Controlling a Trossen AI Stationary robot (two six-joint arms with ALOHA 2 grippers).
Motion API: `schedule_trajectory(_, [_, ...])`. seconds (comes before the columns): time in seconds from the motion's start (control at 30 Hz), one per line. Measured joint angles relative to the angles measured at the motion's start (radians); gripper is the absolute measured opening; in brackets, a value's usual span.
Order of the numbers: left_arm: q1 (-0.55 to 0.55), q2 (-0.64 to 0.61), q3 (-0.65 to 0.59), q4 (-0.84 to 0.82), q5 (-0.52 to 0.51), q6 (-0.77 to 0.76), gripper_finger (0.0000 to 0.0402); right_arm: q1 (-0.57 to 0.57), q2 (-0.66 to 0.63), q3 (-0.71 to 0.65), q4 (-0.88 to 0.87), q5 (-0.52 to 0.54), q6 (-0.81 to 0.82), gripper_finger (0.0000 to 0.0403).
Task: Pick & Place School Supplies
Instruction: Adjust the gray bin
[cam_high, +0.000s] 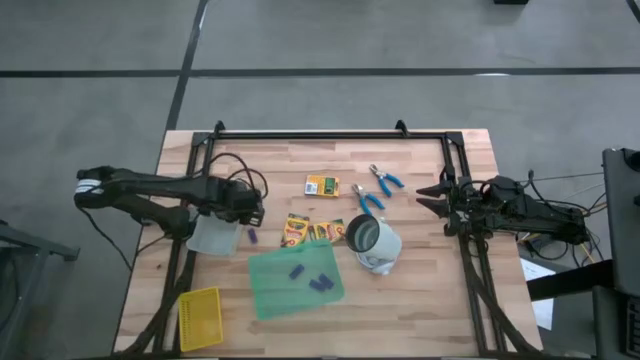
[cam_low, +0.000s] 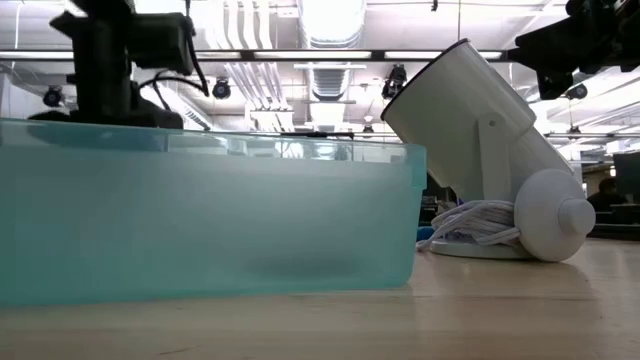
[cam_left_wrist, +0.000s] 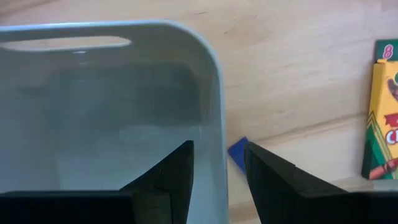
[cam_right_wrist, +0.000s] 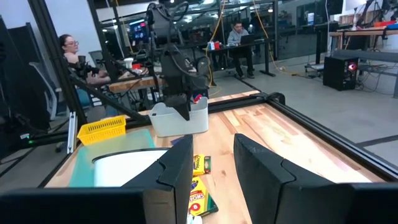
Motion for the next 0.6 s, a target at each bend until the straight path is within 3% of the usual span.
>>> schedule_trajectory(0.6, [0.310,0.059,-0.022,0.154,0.025,0.336,0.0142,0.000,0.000,0.000,0.000,0.000,0.000,0.0114])
